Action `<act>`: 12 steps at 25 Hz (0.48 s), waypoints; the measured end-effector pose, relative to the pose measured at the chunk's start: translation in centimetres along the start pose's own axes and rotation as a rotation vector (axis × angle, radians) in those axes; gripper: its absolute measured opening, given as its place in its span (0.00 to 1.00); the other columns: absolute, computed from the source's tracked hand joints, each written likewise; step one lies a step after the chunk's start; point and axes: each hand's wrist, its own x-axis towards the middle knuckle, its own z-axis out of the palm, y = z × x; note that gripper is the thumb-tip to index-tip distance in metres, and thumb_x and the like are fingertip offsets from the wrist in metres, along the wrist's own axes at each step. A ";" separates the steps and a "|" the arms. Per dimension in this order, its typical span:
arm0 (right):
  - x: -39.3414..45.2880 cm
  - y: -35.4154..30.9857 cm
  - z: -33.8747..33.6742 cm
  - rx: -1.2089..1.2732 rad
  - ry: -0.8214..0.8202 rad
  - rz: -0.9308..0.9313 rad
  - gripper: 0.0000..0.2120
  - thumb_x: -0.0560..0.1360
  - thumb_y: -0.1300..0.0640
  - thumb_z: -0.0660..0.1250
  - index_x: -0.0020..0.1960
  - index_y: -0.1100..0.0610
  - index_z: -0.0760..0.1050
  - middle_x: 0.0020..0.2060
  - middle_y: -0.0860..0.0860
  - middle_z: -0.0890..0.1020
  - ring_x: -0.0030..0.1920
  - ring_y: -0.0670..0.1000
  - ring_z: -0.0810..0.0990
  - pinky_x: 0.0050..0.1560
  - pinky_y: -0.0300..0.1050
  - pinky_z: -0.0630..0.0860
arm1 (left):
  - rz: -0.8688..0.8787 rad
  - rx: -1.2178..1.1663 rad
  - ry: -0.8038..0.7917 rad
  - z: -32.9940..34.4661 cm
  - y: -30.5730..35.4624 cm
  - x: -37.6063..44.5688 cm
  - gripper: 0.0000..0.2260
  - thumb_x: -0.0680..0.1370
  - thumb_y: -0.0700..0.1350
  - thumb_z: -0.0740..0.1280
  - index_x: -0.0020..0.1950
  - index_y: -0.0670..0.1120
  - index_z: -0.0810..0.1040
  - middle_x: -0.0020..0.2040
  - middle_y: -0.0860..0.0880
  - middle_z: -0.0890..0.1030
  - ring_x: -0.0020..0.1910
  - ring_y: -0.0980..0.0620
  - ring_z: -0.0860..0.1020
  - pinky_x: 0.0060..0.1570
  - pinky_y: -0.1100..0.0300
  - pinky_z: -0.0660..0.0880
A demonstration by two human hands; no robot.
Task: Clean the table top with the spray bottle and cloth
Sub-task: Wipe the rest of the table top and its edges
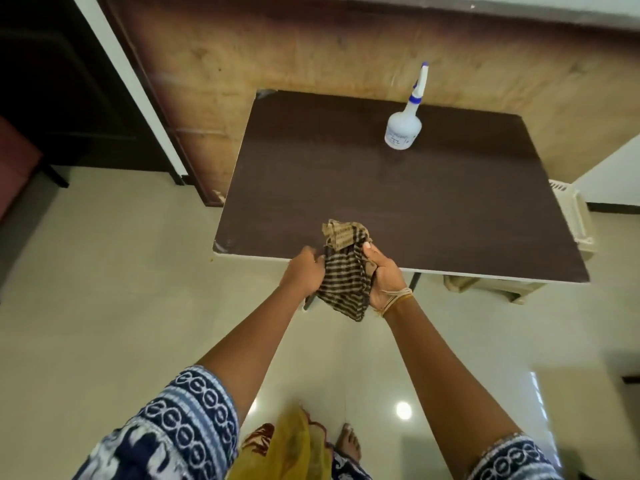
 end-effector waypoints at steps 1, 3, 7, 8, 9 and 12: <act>-1.0 -0.9 0.3 0.075 -0.022 0.026 0.20 0.82 0.55 0.56 0.70 0.63 0.70 0.64 0.64 0.77 0.61 0.63 0.77 0.63 0.59 0.74 | -0.044 -0.127 -0.079 -0.1 0.8 -0.2 0.19 0.83 0.50 0.54 0.69 0.42 0.71 0.67 0.40 0.76 0.65 0.41 0.74 0.64 0.49 0.71; -2.7 -2.3 1.0 0.149 -0.071 0.033 0.20 0.80 0.53 0.57 0.67 0.64 0.72 0.59 0.63 0.79 0.58 0.62 0.78 0.63 0.59 0.74 | -0.161 -0.503 -0.254 -0.5 2.5 -1.2 0.24 0.82 0.59 0.54 0.66 0.44 0.75 0.63 0.43 0.79 0.62 0.43 0.77 0.64 0.46 0.73; -4.2 -3.7 2.9 0.008 -0.062 -0.011 0.23 0.75 0.59 0.65 0.68 0.65 0.72 0.62 0.64 0.78 0.62 0.65 0.76 0.66 0.63 0.72 | -0.104 -0.957 -0.355 -2.0 4.3 -2.8 0.26 0.78 0.65 0.58 0.64 0.47 0.79 0.58 0.45 0.83 0.59 0.46 0.80 0.63 0.47 0.74; -4.4 -4.0 3.4 -0.082 -0.037 -0.021 0.22 0.74 0.60 0.67 0.67 0.64 0.73 0.62 0.64 0.78 0.63 0.65 0.77 0.65 0.62 0.73 | -0.066 -0.967 -0.333 -2.5 4.5 -3.1 0.25 0.78 0.63 0.60 0.63 0.47 0.79 0.58 0.45 0.83 0.59 0.45 0.81 0.62 0.48 0.75; -4.4 -4.3 3.8 -0.186 0.020 -0.042 0.19 0.74 0.59 0.69 0.63 0.64 0.76 0.58 0.63 0.81 0.61 0.65 0.78 0.62 0.59 0.76 | -0.031 -0.942 -0.306 -2.9 4.7 -3.4 0.22 0.79 0.60 0.63 0.62 0.45 0.80 0.57 0.44 0.84 0.58 0.45 0.81 0.60 0.49 0.76; -3.3 -4.4 4.1 -0.455 0.350 -0.020 0.20 0.77 0.52 0.68 0.62 0.66 0.75 0.55 0.60 0.82 0.58 0.62 0.79 0.58 0.54 0.77 | 0.015 -0.674 -0.158 -3.3 5.1 -4.4 0.14 0.78 0.42 0.69 0.62 0.40 0.79 0.55 0.42 0.83 0.55 0.44 0.81 0.55 0.53 0.78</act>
